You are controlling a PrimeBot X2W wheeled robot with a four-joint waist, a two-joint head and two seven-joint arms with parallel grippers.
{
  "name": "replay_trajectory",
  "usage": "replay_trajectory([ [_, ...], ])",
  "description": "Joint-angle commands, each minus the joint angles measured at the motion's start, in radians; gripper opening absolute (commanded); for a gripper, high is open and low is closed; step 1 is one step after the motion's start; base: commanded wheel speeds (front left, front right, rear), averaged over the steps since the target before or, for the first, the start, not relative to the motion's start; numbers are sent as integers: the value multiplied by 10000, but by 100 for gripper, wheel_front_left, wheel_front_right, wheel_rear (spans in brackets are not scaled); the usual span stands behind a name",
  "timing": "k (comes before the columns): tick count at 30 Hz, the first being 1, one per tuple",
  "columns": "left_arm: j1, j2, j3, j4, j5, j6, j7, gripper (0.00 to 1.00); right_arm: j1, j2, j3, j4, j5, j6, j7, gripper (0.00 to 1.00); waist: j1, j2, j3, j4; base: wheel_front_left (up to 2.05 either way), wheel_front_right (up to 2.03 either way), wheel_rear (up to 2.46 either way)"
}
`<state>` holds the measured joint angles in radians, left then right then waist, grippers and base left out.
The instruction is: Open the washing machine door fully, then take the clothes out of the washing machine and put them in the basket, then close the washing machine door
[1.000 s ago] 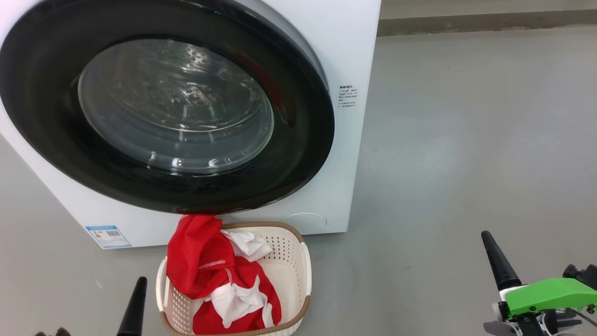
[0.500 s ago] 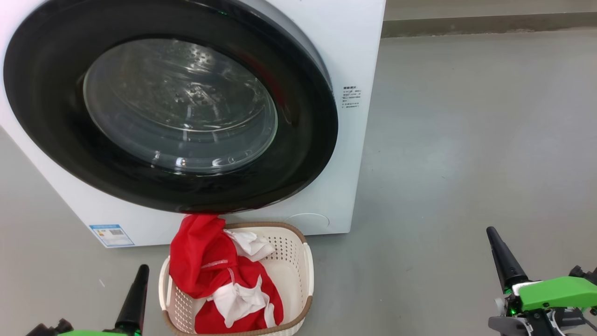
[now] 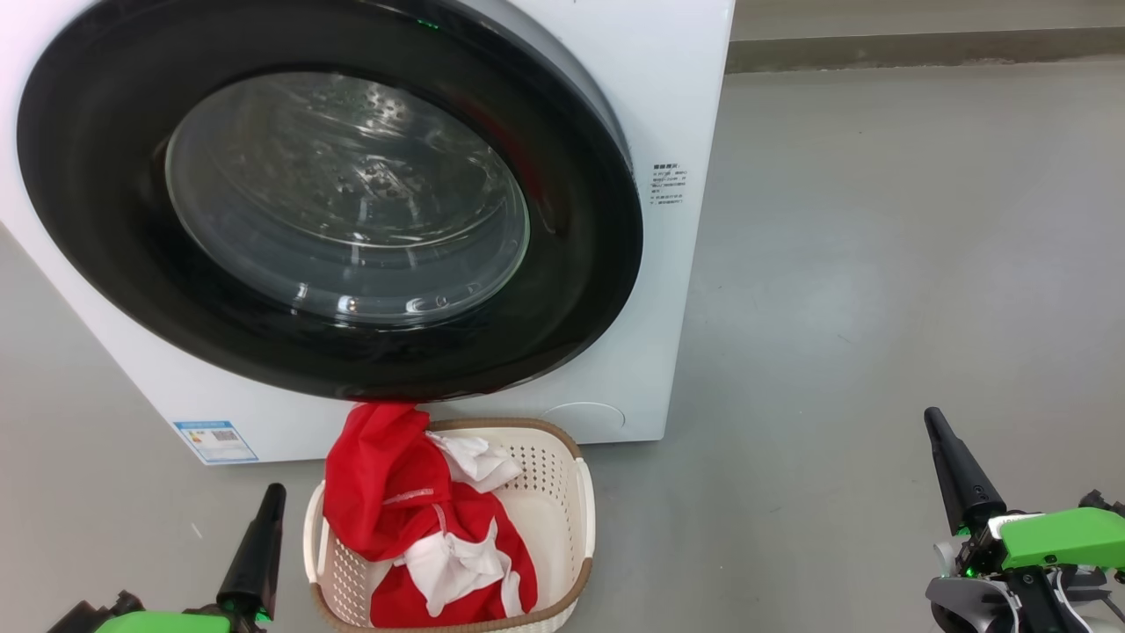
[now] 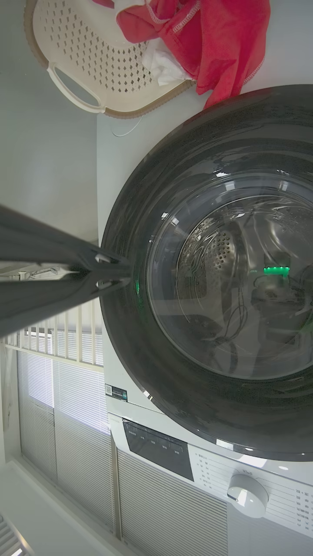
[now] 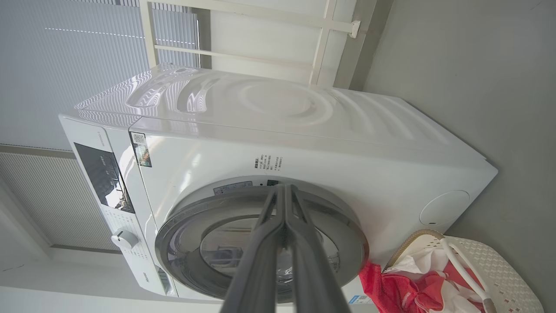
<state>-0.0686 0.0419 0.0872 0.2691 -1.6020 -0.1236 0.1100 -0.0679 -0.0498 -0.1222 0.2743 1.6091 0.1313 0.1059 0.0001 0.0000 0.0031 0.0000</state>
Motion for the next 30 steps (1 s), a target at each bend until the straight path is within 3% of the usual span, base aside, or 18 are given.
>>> replay_trajectory([
  [1,-394,83,270,-242,-63,-71,35,0,-396,-38,122,-298,26,-6,42,0,-1,0,0,0,0,0,0],
  [30,-394,83,268,-242,-65,-71,34,0,-398,-26,105,-297,12,-6,56,0,-1,0,0,0,0,0,0],
])
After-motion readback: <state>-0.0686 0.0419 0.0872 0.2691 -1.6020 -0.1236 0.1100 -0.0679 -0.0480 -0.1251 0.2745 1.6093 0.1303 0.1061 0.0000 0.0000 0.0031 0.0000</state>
